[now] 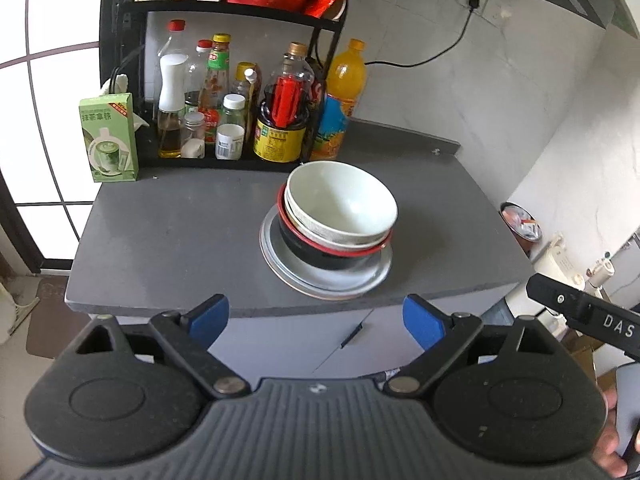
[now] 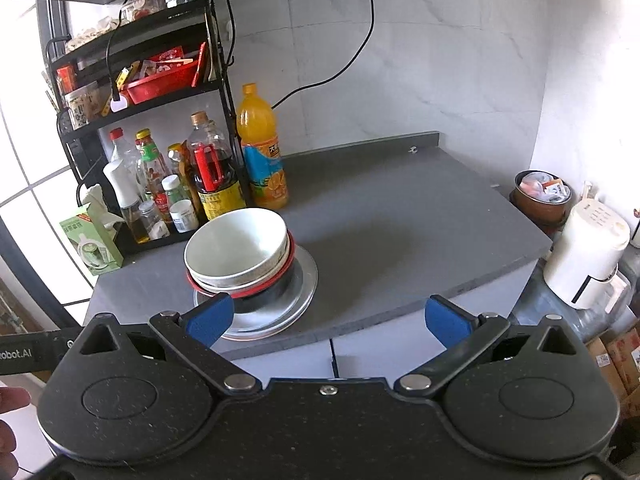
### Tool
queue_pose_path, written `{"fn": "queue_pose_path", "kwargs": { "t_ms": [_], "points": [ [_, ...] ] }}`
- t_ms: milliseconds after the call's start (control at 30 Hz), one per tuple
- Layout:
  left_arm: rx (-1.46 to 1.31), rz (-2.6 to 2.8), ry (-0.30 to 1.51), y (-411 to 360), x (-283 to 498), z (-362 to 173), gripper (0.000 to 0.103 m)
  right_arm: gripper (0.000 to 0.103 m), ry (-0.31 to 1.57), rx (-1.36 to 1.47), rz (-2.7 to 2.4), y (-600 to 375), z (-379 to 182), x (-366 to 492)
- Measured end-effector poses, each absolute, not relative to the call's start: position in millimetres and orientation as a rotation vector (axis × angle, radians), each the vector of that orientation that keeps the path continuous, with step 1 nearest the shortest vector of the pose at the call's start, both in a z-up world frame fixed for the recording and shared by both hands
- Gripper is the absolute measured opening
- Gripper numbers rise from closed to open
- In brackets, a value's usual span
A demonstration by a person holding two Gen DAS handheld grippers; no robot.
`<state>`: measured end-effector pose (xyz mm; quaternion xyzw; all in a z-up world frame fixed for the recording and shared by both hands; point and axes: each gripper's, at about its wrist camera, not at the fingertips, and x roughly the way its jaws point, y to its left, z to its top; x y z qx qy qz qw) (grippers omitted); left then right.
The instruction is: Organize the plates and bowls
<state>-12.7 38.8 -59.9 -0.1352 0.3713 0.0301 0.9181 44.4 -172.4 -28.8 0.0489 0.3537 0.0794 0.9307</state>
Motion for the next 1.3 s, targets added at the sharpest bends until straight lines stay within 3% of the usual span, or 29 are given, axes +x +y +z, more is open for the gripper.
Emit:
{"fn": "queue_pose_path", "kwargs": {
  "t_ms": [500, 1300],
  "points": [
    [-0.184, 0.029, 0.719, 22, -33, -28, 0.093, 0.103, 0.750, 0.098, 0.188, -183, -13, 21],
    [-0.111, -0.010, 0.718, -7, -69, -23, 0.093, 0.103, 0.780, 0.080, 0.141, -195, -16, -3]
  ]
}}
